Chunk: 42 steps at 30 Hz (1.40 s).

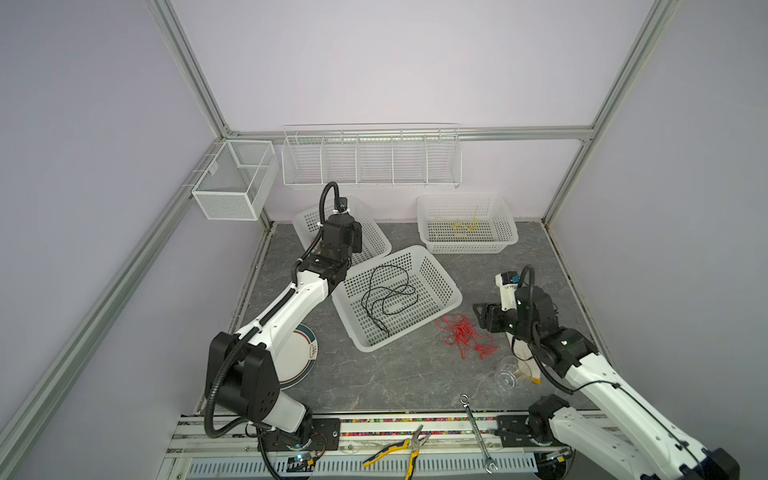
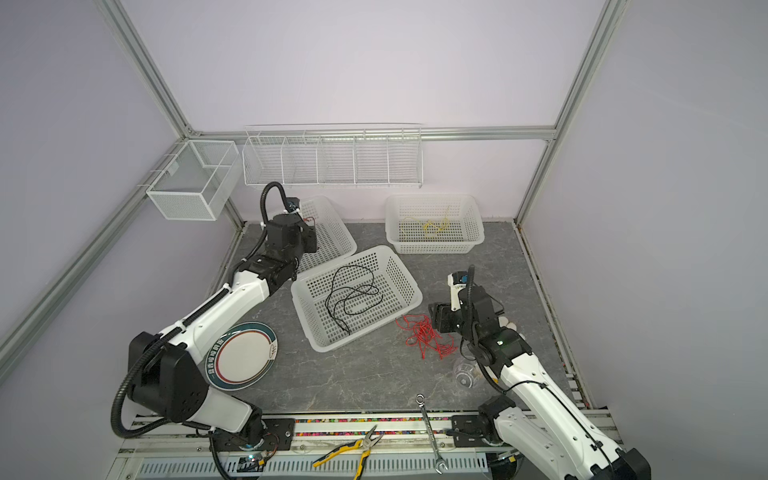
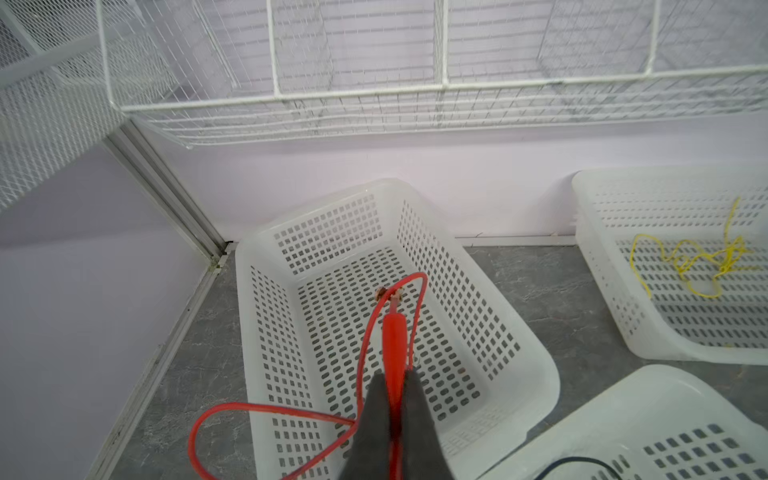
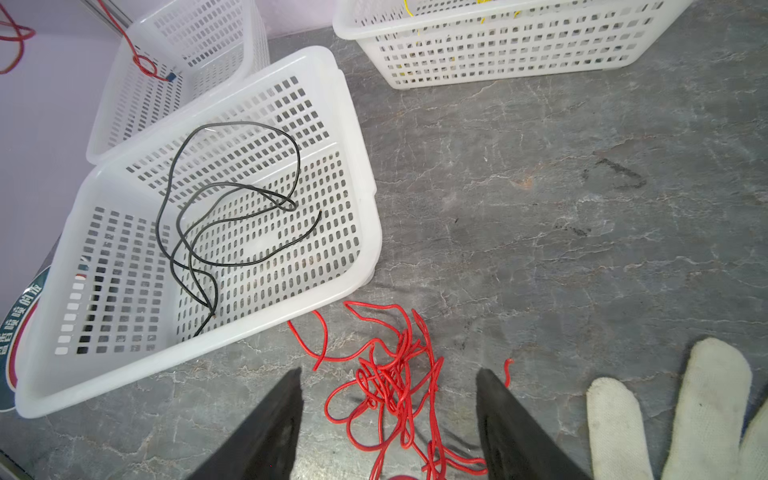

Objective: Untangle the cables
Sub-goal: 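Carry the red clip cable with the left gripper into the farther basket and release, then lower the right gripper onto the red tangle and close it while the left withdraws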

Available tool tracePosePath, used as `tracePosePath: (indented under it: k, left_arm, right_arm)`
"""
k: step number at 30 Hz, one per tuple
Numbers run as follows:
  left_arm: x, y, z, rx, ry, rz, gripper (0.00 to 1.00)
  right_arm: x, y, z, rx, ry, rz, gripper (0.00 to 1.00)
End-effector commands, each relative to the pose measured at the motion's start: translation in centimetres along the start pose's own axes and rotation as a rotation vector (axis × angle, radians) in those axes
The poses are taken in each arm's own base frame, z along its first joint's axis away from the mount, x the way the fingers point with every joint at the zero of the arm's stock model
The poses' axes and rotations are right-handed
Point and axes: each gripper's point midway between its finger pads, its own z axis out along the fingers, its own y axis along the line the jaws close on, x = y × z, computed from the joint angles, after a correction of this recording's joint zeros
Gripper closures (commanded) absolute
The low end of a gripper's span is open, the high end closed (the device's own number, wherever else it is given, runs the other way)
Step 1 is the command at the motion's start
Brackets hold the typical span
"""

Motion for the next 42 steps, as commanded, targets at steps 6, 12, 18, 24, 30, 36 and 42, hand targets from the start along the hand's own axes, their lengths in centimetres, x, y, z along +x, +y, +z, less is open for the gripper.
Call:
tracePosePath:
  k: [6,12,18,24,30,36,42]
  left_arm:
    - [6.2,-1.5,5.6,0.019,0.175,0.037,1.00]
    - [9.9,-2.3,8.6,0.024,0.267,0.054,1.00]
    - [11.2,-2.2,9.3,0.015,0.315,0.042,1.00]
    - [10.1,-2.1,8.3,0.025,0.286,0.032,0.56]
    - [7.8,-2.1,6.4,0.070,0.234,0.007,0.41]
    - [6.0,-4.6,2.9,0.255,0.197,-0.018,0.40]
    - [6.0,-7.9,-1.8,0.389,0.134,0.023,0.39]
  right_arm:
    - [-0.3,0.6,0.6,-0.027,-0.004,-0.019,0.32]
    - [0.0,0.5,0.9,-0.022,0.008,-0.022,0.32]
    - [0.0,0.4,1.0,-0.016,0.009,-0.026,0.32]
    - [-0.1,0.4,1.5,-0.014,0.023,-0.026,0.32]
    - [0.1,0.2,2.0,0.013,0.063,-0.024,0.32]
    - [1.1,-0.5,2.4,0.053,0.126,-0.029,0.32]
    - [3.2,-0.6,2.6,0.039,0.213,-0.049,0.37]
